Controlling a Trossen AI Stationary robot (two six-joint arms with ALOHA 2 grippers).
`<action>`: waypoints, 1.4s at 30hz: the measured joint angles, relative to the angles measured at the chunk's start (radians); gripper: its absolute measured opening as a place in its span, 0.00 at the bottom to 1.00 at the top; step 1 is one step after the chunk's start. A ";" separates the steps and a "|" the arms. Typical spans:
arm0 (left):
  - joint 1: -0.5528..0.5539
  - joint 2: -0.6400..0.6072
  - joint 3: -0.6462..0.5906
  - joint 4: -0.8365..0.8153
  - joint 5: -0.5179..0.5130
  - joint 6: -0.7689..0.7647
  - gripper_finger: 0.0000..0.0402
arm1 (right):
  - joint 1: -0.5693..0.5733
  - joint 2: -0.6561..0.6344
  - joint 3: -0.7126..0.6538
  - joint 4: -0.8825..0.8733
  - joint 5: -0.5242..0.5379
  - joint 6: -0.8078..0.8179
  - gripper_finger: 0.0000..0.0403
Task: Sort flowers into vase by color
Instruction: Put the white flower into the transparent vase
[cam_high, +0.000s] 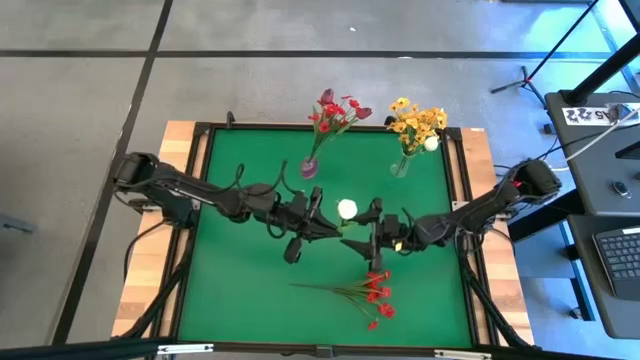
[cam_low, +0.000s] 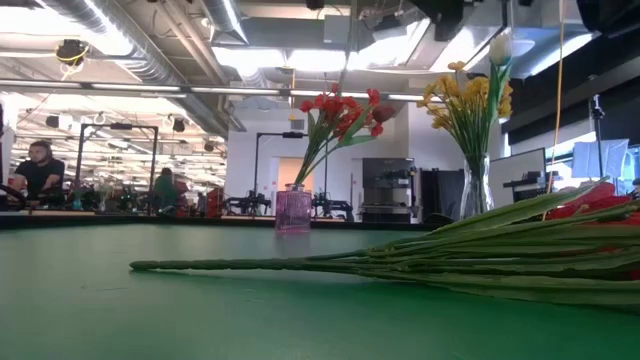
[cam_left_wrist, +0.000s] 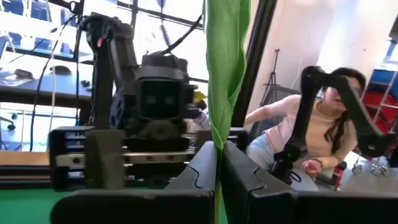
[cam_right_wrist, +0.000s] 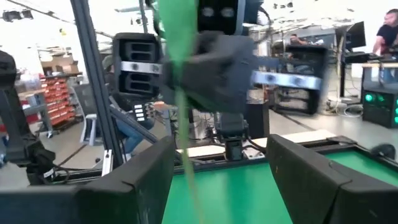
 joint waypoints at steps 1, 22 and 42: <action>0.002 0.008 0.000 0.009 0.000 0.000 0.01 | 0.000 0.013 0.012 -0.001 -0.007 -0.006 0.63; -0.004 0.024 0.000 -0.016 -0.033 0.000 0.01 | 0.000 0.086 0.087 -0.008 0.039 -0.026 0.38; -0.010 0.024 0.000 -0.044 -0.112 0.029 0.09 | 0.001 0.084 0.087 -0.037 0.088 -0.026 0.02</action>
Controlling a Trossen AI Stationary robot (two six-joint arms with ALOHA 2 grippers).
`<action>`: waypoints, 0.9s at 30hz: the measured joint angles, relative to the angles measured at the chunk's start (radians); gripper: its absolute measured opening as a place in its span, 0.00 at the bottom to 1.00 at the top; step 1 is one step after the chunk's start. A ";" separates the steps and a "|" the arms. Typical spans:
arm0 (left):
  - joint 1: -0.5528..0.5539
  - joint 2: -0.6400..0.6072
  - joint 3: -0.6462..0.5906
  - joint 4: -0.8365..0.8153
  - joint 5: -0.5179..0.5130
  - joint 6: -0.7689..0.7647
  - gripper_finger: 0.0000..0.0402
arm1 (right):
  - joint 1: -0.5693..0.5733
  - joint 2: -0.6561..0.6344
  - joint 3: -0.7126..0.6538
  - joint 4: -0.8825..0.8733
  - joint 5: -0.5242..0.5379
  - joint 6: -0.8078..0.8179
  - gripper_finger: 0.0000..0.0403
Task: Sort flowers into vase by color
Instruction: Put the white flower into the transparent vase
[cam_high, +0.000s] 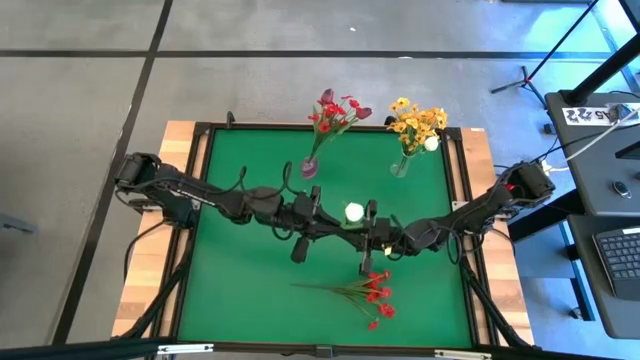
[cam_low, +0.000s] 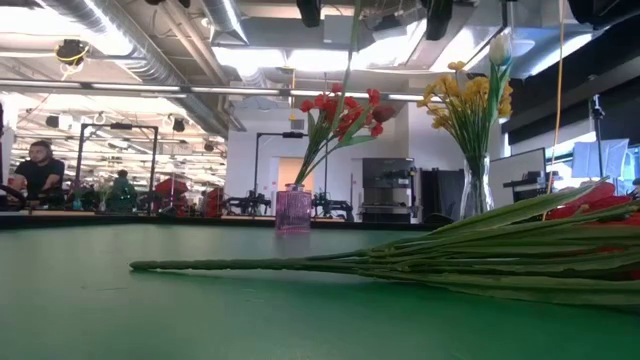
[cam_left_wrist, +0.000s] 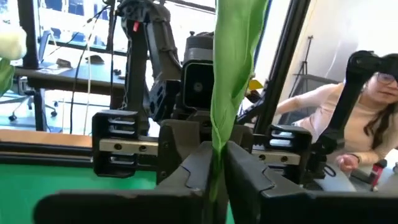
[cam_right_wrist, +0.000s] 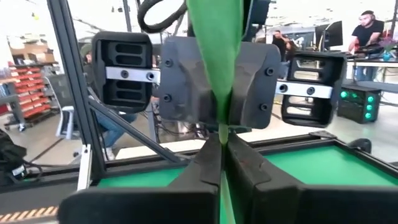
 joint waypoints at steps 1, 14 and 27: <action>-0.004 0.000 0.000 -0.002 -0.004 0.004 0.11 | 0.000 -0.005 0.000 -0.014 0.004 0.000 0.03; -0.048 -0.155 0.001 -0.257 -0.169 0.044 0.38 | 0.015 -0.136 0.000 -0.269 0.178 0.027 0.01; -0.196 -0.341 -0.053 -0.358 -0.390 0.196 0.39 | 0.158 -0.486 0.000 -0.753 0.614 0.036 0.01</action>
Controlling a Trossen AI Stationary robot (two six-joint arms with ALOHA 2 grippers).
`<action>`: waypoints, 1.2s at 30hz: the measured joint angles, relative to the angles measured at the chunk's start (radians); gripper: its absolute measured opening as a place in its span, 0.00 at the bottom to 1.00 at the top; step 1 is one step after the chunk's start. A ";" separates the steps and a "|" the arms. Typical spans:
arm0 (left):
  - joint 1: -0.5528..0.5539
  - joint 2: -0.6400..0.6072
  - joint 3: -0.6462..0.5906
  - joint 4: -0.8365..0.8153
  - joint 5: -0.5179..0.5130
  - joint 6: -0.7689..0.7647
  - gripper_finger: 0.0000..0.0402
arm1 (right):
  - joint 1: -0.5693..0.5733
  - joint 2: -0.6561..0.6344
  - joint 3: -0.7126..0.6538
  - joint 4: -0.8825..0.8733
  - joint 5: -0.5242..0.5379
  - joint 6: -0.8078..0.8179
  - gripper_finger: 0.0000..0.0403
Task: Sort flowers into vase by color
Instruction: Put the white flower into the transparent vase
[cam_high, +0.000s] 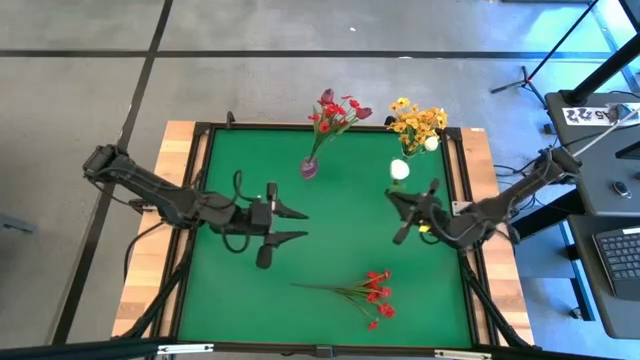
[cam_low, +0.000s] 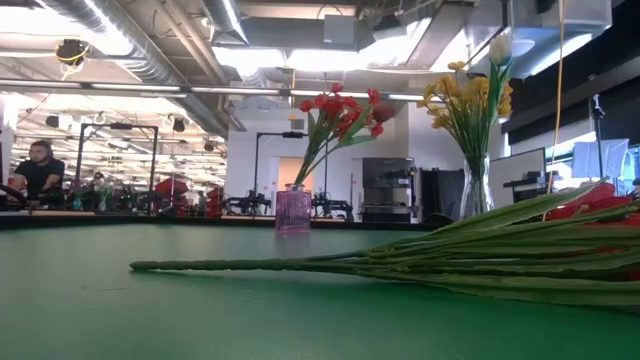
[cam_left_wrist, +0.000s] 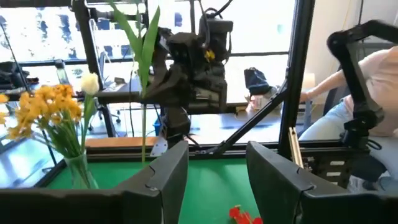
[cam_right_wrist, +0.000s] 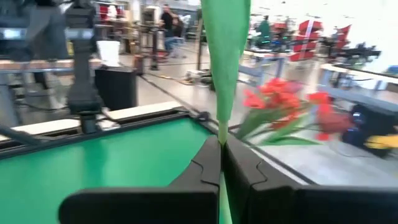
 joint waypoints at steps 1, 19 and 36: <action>0.000 -0.012 -0.026 0.017 -0.001 -0.007 0.39 | 0.013 -0.022 0.000 -0.032 0.032 0.005 0.01; 0.010 -0.070 -0.343 0.356 -0.005 -0.102 0.39 | 0.070 -0.321 0.000 -0.489 0.283 0.159 0.00; 0.058 -0.070 -0.343 0.357 -0.006 -0.088 0.39 | -0.237 -0.367 0.000 -0.686 0.216 0.215 0.00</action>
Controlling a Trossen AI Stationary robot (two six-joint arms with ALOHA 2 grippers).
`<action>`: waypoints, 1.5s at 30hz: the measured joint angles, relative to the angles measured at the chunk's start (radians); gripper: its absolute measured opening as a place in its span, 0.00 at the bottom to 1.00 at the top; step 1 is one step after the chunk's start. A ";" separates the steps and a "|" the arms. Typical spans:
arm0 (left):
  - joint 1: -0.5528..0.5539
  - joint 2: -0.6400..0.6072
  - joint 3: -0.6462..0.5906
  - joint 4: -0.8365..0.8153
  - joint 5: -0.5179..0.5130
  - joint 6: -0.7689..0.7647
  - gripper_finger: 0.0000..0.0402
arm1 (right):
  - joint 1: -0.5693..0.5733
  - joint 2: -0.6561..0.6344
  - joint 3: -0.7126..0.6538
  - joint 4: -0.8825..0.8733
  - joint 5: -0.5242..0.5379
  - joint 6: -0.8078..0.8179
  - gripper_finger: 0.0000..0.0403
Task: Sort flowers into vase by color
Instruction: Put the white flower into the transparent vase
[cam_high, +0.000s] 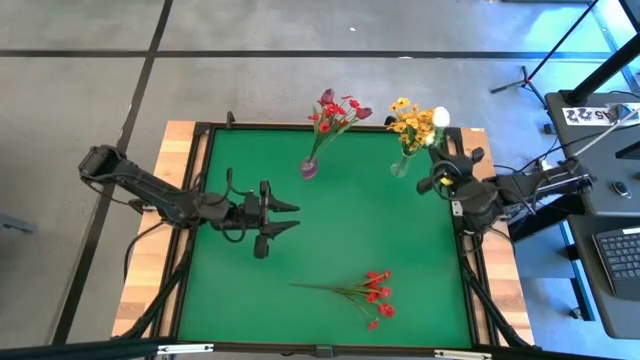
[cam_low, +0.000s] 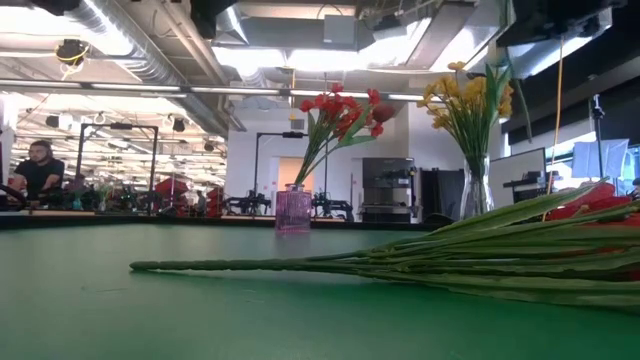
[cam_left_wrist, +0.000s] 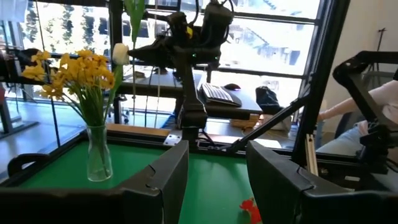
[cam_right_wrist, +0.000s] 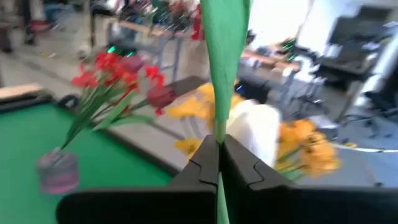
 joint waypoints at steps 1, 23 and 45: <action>0.004 0.000 0.000 -0.001 0.000 -0.001 0.39 | -0.025 0.000 0.000 0.000 -0.048 -0.001 0.00; 0.011 0.001 0.000 -0.050 0.009 -0.034 0.39 | -0.343 -0.143 -0.315 0.737 -0.641 -0.616 0.00; 0.012 0.001 0.000 -0.068 0.009 -0.035 0.39 | -0.474 -0.141 -0.354 0.591 -0.781 -0.474 0.00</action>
